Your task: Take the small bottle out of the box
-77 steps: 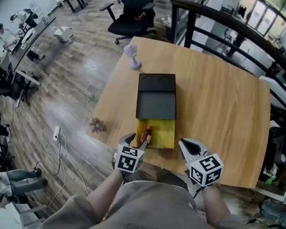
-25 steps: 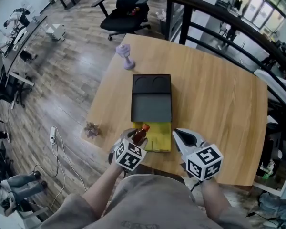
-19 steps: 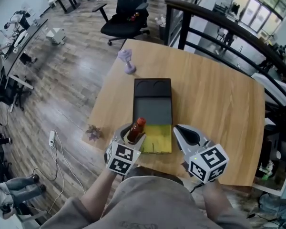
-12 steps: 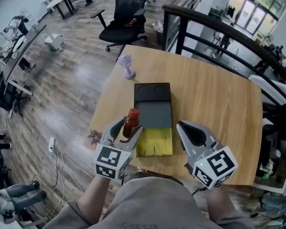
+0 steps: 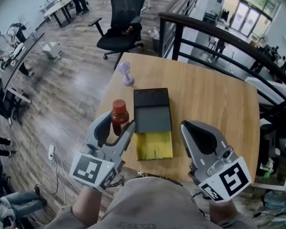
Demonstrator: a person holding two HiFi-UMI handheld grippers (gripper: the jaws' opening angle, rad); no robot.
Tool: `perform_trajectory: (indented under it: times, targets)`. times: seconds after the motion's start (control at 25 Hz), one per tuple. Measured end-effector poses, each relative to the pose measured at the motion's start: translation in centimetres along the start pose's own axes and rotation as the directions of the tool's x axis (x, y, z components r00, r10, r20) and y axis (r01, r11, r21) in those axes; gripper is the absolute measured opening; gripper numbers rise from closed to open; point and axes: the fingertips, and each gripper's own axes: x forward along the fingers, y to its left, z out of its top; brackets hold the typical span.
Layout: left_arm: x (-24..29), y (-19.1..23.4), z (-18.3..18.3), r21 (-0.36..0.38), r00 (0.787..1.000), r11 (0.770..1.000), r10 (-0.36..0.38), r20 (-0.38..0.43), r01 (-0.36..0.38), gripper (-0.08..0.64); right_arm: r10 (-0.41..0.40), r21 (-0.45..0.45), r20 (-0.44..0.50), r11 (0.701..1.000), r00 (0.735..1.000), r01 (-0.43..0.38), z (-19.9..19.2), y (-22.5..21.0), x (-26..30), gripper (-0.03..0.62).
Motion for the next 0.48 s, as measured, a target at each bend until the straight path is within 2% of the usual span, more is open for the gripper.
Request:
perform_trajectory:
  times: [0.12, 0.24, 0.36, 0.48]
  targets:
    - [-0.9, -0.8, 2.1, 0.058, 0.997, 0.998, -0.021, 0.078, 0.016, 0.229, -0.037, -0.006, 0.065, 0.999, 0.997, 0.037, 1.7, -0.2, -1.1, 0.011]
    - [-1.8, -1.2, 3.3, 0.107, 0.992, 0.994, -0.028, 0.122, 0.015, 0.229, -0.07, 0.003, 0.115, 0.998, 0.991, 0.07, 2.8, -0.4, -2.1, 0.011]
    - [-2.9, -1.4, 4.0, 0.113, 0.988, 0.994, -0.025, 0.154, 0.007, 0.229, -0.087, 0.01, 0.132, 0.996, 0.987, 0.086, 3.2, -0.5, -2.5, 0.011]
    - [-3.9, -1.8, 4.8, 0.119, 0.975, 0.993, -0.034, 0.219, 0.008, 0.229, -0.087, 0.006, 0.119, 0.996, 0.989, 0.087, 2.7, -0.2, -2.7, 0.011]
